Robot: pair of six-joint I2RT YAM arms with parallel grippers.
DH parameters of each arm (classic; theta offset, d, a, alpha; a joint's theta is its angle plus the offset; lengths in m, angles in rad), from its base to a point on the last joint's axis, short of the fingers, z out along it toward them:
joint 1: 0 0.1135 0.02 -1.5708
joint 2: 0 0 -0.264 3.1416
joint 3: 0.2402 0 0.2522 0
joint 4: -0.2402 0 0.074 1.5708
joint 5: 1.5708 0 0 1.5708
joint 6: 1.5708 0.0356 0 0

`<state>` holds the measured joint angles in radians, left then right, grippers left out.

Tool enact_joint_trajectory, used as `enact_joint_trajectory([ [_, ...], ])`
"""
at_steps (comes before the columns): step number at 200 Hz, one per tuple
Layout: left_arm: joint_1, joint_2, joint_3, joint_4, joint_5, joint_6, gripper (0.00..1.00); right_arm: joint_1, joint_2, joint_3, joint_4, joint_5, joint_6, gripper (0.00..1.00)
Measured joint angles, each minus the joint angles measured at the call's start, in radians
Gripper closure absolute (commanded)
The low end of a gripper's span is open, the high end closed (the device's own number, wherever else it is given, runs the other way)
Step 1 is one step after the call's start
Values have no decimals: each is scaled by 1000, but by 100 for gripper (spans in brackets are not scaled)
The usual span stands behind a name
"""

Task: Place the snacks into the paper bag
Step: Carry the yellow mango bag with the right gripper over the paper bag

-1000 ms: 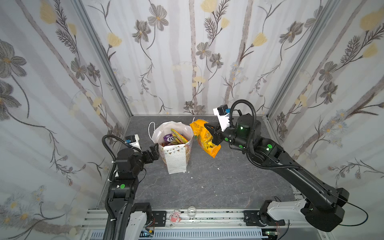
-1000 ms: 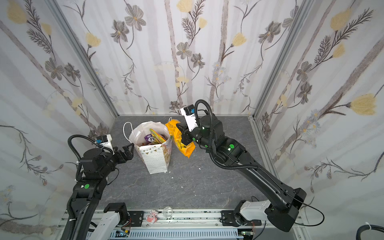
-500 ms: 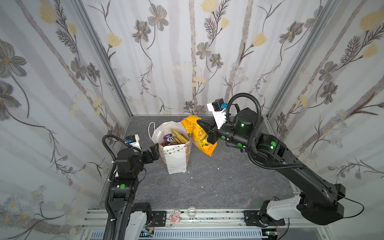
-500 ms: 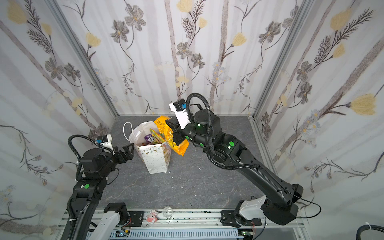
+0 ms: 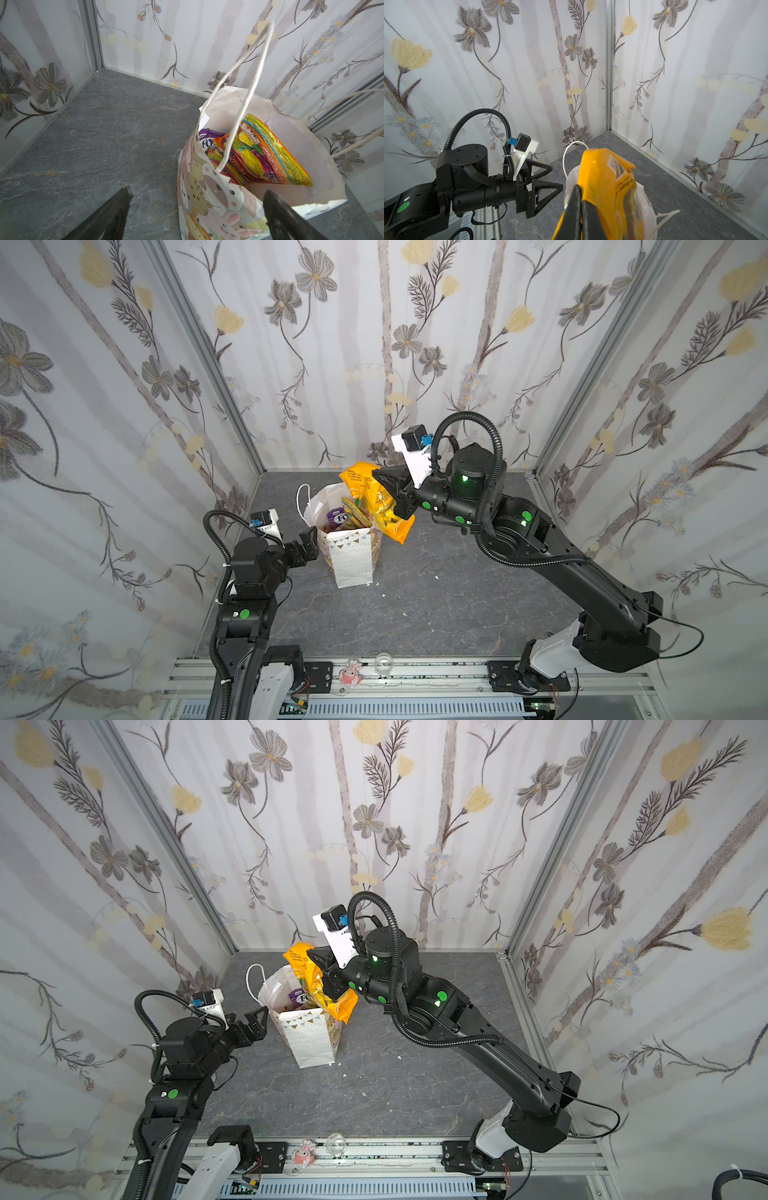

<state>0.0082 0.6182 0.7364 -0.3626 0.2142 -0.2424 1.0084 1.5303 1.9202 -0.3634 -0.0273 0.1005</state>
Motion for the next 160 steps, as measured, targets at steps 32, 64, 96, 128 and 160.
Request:
enact_joint_trajectory([
  [32, 0, 2, 0, 0, 0, 0, 0, 0, 109, 111, 1, -20, -5, 100],
  [64, 0, 3, 0, 0, 0, 0, 0, 0, 220, 229, -26, -46, -27, 100],
  [96, 0, 2, 0, 0, 1, 0, 0, -3, 287, 288, -26, -55, -53, 100],
  [128, 0, 2, 0, 0, 1, 0, 0, -26, 326, 293, -14, -79, -56, 100],
  [160, 0, 2, 0, 0, 1, 0, 0, -49, 357, 294, -10, -102, -56, 100],
])
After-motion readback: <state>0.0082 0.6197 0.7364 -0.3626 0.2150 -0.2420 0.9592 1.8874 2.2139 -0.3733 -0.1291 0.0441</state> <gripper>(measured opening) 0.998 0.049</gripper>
